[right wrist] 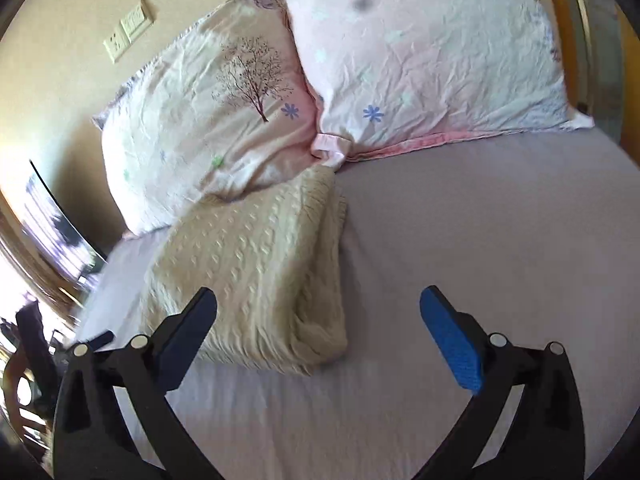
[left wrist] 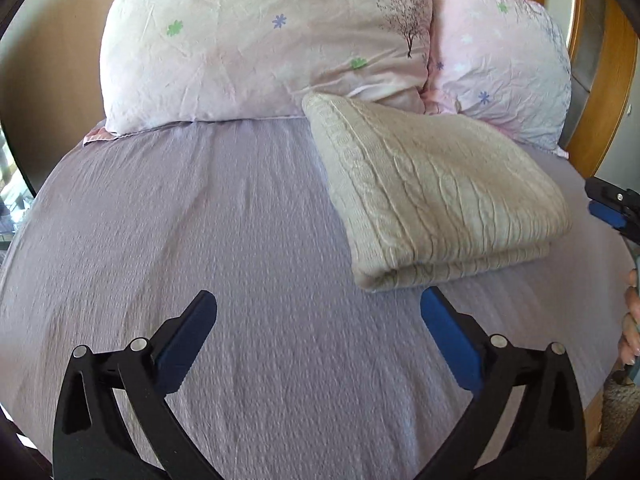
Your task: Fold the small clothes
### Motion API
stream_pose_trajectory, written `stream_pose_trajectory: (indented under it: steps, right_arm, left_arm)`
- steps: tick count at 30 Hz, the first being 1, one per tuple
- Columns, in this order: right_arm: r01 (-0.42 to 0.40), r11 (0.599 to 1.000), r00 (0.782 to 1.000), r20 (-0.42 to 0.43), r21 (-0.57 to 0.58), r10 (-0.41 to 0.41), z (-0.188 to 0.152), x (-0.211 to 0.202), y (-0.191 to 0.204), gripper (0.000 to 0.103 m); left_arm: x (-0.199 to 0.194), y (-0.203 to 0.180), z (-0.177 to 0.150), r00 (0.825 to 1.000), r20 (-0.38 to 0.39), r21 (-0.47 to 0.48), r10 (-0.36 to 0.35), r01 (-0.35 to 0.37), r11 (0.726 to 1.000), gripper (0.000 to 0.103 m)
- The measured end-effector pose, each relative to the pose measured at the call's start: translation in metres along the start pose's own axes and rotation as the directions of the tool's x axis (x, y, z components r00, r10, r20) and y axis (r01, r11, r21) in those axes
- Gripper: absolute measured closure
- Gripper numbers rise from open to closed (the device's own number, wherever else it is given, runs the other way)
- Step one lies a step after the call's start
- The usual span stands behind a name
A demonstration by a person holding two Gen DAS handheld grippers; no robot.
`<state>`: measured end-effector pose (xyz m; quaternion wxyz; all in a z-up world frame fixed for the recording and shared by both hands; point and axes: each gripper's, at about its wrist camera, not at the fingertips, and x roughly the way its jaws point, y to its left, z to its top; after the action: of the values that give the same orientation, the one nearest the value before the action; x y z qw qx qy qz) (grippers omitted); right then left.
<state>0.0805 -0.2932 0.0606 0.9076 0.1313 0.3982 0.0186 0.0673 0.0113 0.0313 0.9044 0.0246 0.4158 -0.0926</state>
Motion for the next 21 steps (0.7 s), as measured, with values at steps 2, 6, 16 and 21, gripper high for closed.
stream_pose_trajectory:
  steps: [2, 6, 16, 21]
  right_arm:
    - [-0.029, 0.999, 0.998, -0.049, -0.038, 0.027, -0.014, 0.005, 0.006, 0.002]
    - [-0.069, 0.997, 0.99, -0.13, -0.035, 0.064, -0.033, 0.025, 0.017, 0.002]
    - [0.045, 0.997, 0.99, -0.135, -0.056, -0.052, -0.055, 0.034, 0.046, 0.002]
    - [0.117, 0.982, 0.978, -0.154, -0.148, -0.14, -0.059, 0.041, 0.059, 0.002]
  left_arm:
    - [0.007, -0.007, -0.004, 0.999, -0.029, 0.028, 0.018, -0.017, 0.999, 0.001]
    - [0.012, -0.014, -0.009, 0.999, -0.036, 0.035, 0.01, -0.009, 0.999, 0.001]
    - [0.028, -0.017, -0.015, 0.996, -0.079, 0.039, 0.043, -0.04, 0.998, 0.001]
    - [0.027, -0.017, -0.016, 0.996, -0.074, 0.038, 0.048, -0.045, 0.998, 0.001]
